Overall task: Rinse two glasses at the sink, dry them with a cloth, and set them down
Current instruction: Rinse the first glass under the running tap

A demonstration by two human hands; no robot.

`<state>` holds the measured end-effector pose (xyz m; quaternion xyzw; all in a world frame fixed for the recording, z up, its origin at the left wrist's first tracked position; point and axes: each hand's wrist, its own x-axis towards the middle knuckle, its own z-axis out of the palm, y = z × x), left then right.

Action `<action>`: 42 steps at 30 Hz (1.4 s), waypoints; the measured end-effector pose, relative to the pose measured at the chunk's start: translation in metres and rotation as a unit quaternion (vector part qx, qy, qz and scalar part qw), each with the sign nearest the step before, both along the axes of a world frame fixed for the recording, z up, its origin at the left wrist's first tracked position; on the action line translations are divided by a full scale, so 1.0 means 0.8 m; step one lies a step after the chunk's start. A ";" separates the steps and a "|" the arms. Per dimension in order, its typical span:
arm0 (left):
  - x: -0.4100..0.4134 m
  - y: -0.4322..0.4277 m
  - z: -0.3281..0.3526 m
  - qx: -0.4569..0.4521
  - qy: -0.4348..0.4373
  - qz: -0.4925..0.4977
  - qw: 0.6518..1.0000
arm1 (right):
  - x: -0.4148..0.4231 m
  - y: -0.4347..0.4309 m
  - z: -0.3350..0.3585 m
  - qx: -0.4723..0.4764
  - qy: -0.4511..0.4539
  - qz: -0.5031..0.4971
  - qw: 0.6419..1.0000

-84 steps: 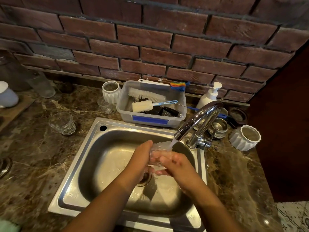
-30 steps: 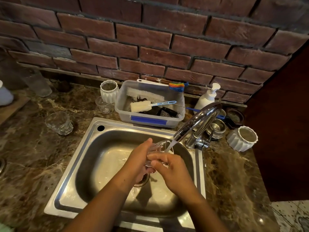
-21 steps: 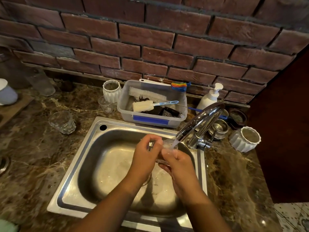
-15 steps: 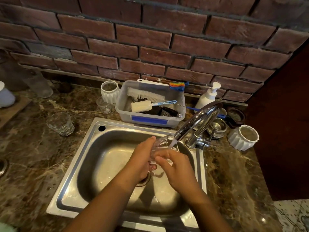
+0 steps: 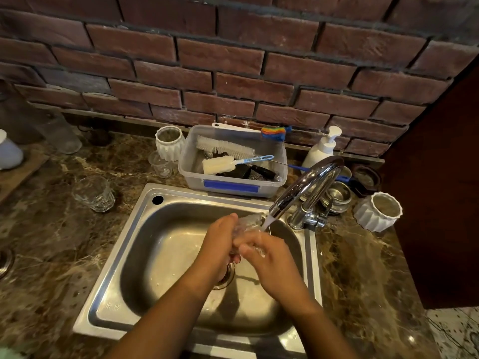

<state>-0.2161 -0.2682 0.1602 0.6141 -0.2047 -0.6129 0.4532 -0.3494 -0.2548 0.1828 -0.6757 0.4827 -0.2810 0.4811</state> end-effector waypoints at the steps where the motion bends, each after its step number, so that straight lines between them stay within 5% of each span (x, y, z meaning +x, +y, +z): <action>1: 0.004 -0.001 0.005 0.063 0.063 -0.005 0.996 | -0.004 -0.004 -0.001 -0.044 0.054 0.041 0.997; 4: 0.005 -0.002 0.006 0.099 0.085 0.010 0.991 | -0.005 -0.008 -0.003 -0.060 0.087 0.057 0.993; 7: -0.009 0.002 -0.006 -0.089 -0.076 0.045 0.992 | 0.010 -0.007 -0.003 0.063 -0.036 -0.078 0.994; 9: -0.012 0.011 -0.015 -0.213 -0.187 0.025 0.959 | 0.019 -0.010 0.000 0.212 -0.172 -0.155 0.949; 11: -0.010 0.014 -0.022 -0.244 -0.207 0.011 0.948 | 0.018 -0.013 0.003 0.233 -0.200 -0.146 0.940; 15: 0.005 0.005 -0.004 -0.036 -0.037 -0.025 0.998 | 0.004 -0.017 0.004 0.044 -0.033 0.013 0.998; 17: 0.014 0.001 0.003 0.087 0.060 -0.048 0.993 | -0.003 -0.017 -0.001 -0.009 0.028 0.066 0.997; 20: 0.022 0.001 0.000 0.139 0.100 -0.083 0.982 | -0.005 -0.017 -0.005 -0.006 0.023 0.061 0.998; 25: 0.026 0.011 -0.002 0.110 0.269 -0.181 0.939 | -0.011 -0.034 0.003 0.063 -0.080 0.000 0.995; 30: -0.007 0.013 -0.006 0.053 0.347 -0.111 0.930 | 0.012 -0.055 -0.003 0.056 -0.027 -0.169 0.984; 33: -0.023 0.015 -0.008 0.050 0.342 -0.006 0.938 | 0.024 -0.054 -0.014 0.046 -0.027 -0.249 0.967; 36: -0.034 0.013 0.000 0.047 0.309 0.061 0.948 | 0.035 -0.037 -0.020 0.049 0.025 -0.174 0.983; 42: -0.048 0.018 0.002 0.063 0.242 0.047 0.967 | 0.030 -0.040 -0.025 0.067 0.078 -0.149 0.984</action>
